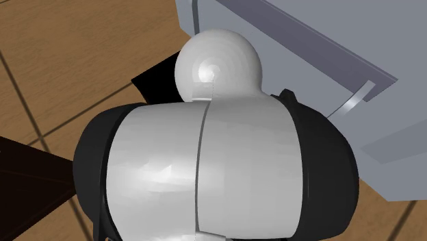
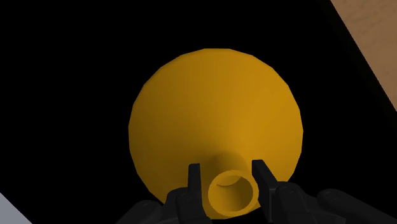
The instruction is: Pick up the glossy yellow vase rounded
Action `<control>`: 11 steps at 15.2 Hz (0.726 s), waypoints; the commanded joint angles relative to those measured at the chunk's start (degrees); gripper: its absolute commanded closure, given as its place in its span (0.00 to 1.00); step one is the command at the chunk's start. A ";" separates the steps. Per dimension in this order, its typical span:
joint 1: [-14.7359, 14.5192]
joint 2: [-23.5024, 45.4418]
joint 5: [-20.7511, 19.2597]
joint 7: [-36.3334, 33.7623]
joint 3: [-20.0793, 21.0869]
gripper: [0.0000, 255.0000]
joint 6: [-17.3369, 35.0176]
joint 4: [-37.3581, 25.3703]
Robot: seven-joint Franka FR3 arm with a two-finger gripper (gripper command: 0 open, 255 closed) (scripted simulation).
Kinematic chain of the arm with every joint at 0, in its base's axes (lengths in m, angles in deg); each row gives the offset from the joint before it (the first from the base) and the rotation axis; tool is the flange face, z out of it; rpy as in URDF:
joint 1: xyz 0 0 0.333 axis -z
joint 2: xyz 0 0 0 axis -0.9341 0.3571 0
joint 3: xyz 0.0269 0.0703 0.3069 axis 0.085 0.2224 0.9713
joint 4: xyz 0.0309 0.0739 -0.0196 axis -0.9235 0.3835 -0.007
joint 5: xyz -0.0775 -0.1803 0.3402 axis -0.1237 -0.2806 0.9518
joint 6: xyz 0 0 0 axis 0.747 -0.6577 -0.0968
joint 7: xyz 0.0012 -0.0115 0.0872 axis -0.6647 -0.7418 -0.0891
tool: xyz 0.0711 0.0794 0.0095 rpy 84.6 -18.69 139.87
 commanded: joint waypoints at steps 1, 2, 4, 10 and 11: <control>0.01 0.04 0.00 0.00 0.00 1.00 0.01 0.01; 0.00 0.03 0.00 0.00 0.00 1.00 0.02 0.02; 0.01 0.04 0.00 0.01 0.00 1.00 0.02 0.00; -0.35 -2.34 -0.59 -0.40 -0.48 1.00 -1.99 0.36; -0.44 -2.93 -0.75 -0.50 -0.60 1.00 -2.53 0.40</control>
